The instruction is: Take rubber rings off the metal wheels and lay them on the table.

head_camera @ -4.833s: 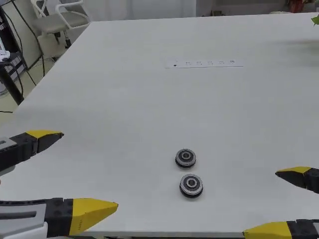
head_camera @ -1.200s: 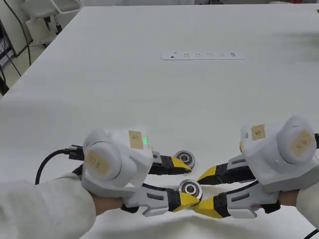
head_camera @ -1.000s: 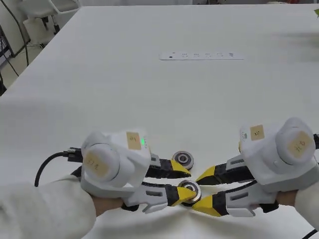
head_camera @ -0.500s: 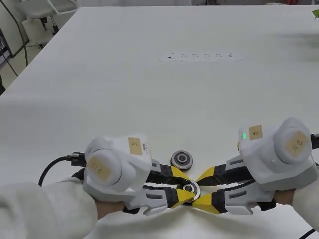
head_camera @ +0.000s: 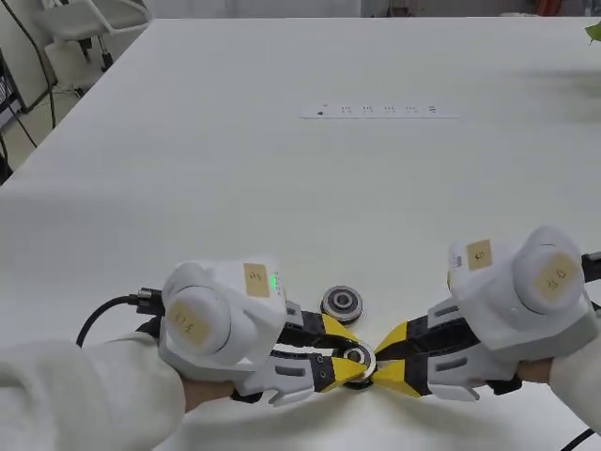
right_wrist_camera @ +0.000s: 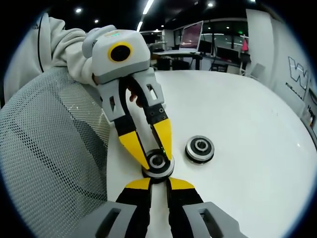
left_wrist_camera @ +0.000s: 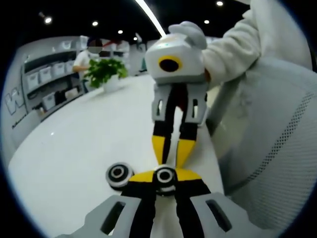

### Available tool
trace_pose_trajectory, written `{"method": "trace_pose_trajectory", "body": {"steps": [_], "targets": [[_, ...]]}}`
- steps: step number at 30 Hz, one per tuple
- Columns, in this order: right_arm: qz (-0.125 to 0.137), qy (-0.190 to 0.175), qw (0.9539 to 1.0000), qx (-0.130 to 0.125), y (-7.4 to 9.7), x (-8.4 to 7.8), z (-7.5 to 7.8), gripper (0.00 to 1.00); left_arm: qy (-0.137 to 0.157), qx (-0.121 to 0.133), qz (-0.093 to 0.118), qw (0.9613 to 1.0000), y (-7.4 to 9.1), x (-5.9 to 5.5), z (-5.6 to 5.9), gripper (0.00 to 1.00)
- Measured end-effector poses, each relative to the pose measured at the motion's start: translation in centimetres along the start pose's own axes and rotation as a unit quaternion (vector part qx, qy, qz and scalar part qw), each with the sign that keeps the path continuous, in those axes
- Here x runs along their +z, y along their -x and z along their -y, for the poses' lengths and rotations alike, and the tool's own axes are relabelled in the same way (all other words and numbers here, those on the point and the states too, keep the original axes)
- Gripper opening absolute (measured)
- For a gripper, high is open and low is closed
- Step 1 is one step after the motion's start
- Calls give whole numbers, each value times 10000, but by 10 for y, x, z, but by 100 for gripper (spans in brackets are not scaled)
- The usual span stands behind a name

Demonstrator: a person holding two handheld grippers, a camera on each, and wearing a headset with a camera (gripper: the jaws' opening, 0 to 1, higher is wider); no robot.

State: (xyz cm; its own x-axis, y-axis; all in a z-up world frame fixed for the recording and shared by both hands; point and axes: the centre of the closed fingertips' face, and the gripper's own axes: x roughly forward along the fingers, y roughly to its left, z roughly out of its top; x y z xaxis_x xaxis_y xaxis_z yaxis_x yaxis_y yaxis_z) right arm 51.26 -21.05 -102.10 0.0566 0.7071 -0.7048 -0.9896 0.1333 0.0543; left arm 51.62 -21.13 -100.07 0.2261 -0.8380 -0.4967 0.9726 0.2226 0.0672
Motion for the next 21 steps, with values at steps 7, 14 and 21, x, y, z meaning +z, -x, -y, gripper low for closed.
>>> {"method": "trace_pose_trajectory", "body": {"steps": [7, 14, 21], "targets": [[-32, 25, 10000, -77, 1, -1, 3, 2, 51, 9, 21, 10000, 0, 0, -1, 15], [-64, -215, 9996, -179, 2, -1, 7, 0, 27, 17, 13, 10000, 1, 0, -2, 15], [-98, -544, 9980, -323, 3, -1, 13, 0, -9, 27, 3, 10000, 1, -1, -3, 15]]}}
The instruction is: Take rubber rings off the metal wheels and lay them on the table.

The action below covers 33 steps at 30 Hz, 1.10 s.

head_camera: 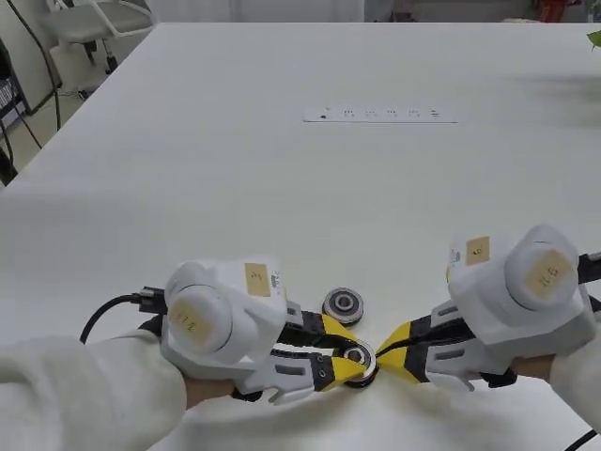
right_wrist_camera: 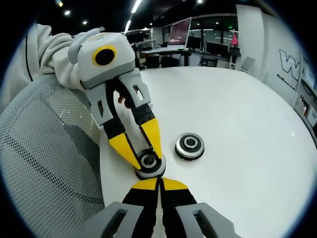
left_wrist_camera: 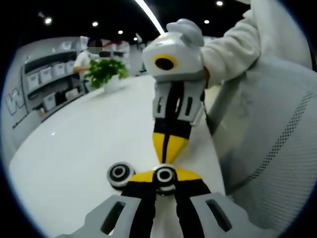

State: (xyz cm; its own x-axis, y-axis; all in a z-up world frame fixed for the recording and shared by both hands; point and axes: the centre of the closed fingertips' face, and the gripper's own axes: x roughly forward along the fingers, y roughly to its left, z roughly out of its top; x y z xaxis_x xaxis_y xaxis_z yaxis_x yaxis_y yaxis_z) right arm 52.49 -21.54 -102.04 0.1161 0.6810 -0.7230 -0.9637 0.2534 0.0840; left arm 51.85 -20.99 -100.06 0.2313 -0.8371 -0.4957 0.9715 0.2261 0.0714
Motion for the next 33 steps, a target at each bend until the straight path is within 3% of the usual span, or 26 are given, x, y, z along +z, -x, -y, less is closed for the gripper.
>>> {"method": "trace_pose_trajectory", "body": {"steps": [2, 5, 6, 10, 14, 19, 23, 26, 28, 33], "targets": [[16, 25, 10000, -52, 1, 1, 2, 0, -18, 12, -2, 10000, 0, 0, 0, 15], [-50, -485, 9988, -8, 2, 0, 1, 0, -36, 11, 1, 10000, -1, 0, -1, 15], [-3, -838, 9965, 22, 3, 1, 2, 0, -41, 11, 0, 10000, -1, 0, -1, 15], [207, -1648, 9859, 215, 5, 2, 4, 0, -27, 4, 2, 10000, 0, 0, -1, 15], [244, -1724, 9845, 226, 5, 1, 5, 0, -51, -21, -6, 10000, 0, 0, -1, 15], [349, -2031, 9782, 266, 6, 4, 5, 0, -63, -48, -6, 10000, 1, 0, -1, 14], [363, -2140, 9757, 286, 7, 6, 2, 0, -80, -53, -4, 10000, 1, 0, -1, 14], [473, -2365, 9698, 366, 9, 8, 2, 0, -96, -65, -24, 9999, 2, -1, -1, 14], [457, -2387, 9693, 366, 10, 7, 1, 0, -142, -72, -56, 9999, 2, -1, -1, 14], [523, -2603, 9631, 448, 11, 8, 1, 0, -138, -96, -42, 9999, 2, -1, 0, 14]]}}
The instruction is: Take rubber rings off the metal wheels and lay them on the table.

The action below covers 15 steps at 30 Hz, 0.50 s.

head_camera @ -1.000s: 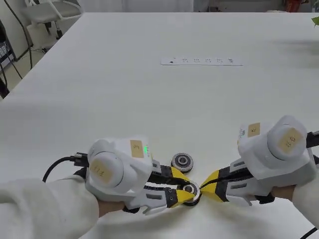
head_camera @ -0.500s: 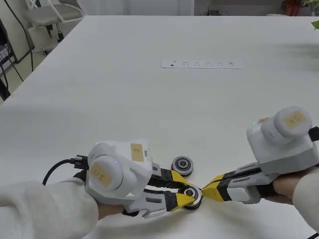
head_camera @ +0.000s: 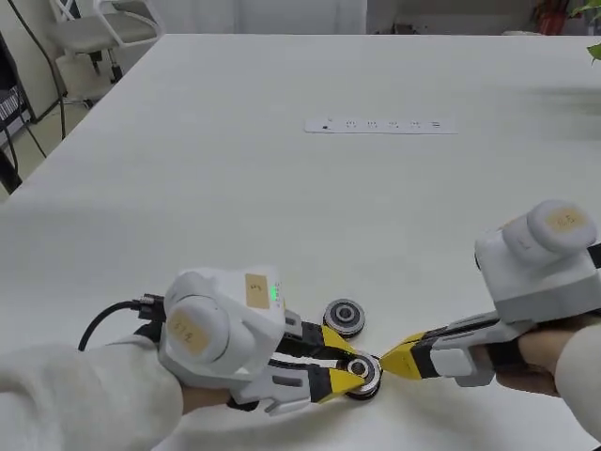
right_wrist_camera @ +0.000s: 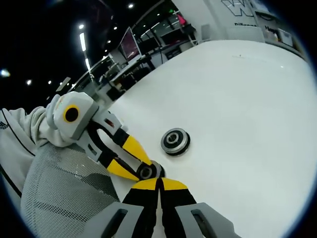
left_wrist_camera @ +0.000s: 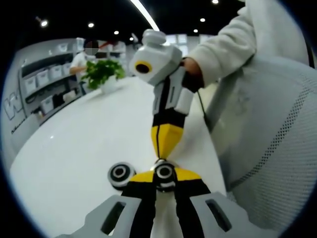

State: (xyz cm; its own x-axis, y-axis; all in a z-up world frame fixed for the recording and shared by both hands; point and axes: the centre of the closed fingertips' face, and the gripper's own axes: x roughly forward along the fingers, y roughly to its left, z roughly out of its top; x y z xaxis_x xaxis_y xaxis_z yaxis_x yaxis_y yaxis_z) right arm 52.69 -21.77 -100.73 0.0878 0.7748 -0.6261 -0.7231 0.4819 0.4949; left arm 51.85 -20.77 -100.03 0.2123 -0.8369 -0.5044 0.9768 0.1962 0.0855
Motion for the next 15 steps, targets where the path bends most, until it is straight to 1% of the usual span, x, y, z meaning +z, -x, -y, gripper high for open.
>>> {"method": "trace_pose_trajectory", "body": {"steps": [4, 7, 9, 14, 15], "targets": [[33, -269, 9996, 100, -1, 2, -2, 0, -19, 1, 6, 10000, 0, 0, 0, 14], [43, -286, 9995, 115, -1, 2, -4, 0, -27, 3, -1, 10000, 0, 0, 0, 14], [53, -362, 9993, 124, -1, 2, -5, 0, -30, 3, -13, 10000, -1, 0, -1, 14], [62, -343, 9993, 139, -2, 3, -9, 0, -91, -6, -58, 9999, -1, 0, -1, 14], [75, -402, 9990, 164, -2, 4, -10, 0, -103, -9, -64, 9999, -1, 0, -1, 14]]}}
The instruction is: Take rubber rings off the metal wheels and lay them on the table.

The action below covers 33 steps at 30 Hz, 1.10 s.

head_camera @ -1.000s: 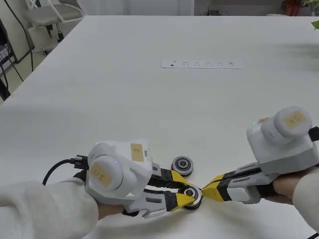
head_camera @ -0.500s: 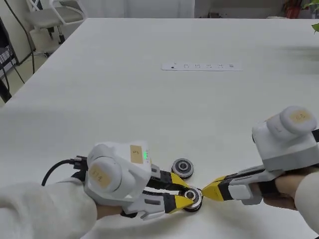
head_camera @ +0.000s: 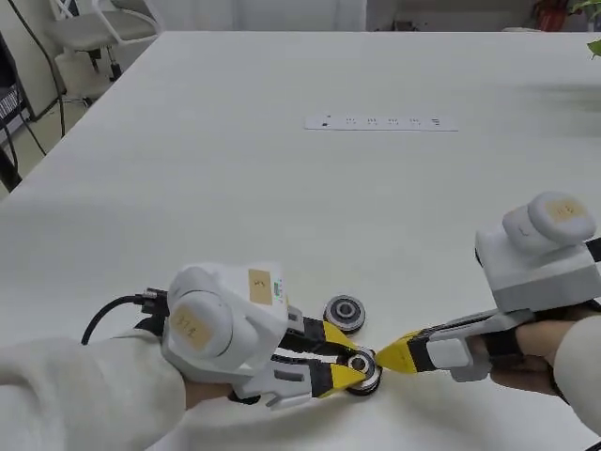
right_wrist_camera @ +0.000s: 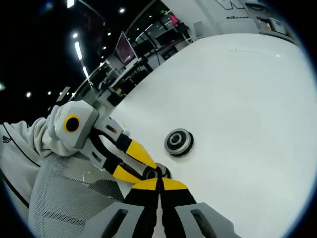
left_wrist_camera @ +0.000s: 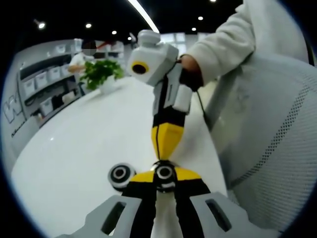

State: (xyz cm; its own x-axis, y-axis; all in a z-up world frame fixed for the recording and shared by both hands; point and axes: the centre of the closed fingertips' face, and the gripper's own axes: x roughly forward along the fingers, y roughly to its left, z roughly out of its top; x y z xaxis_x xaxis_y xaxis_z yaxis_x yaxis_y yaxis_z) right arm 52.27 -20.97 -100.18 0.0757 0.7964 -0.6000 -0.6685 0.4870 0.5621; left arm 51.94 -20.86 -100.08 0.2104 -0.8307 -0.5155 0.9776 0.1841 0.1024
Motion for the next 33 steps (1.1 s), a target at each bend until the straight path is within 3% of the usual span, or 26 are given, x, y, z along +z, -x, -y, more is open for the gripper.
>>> {"method": "trace_pose_trajectory", "body": {"steps": [33], "targets": [[81, -237, 9994, 239, 0, 4, -8, 0, 4, 16, -13, 10000, 0, 0, -1, 14]]}}
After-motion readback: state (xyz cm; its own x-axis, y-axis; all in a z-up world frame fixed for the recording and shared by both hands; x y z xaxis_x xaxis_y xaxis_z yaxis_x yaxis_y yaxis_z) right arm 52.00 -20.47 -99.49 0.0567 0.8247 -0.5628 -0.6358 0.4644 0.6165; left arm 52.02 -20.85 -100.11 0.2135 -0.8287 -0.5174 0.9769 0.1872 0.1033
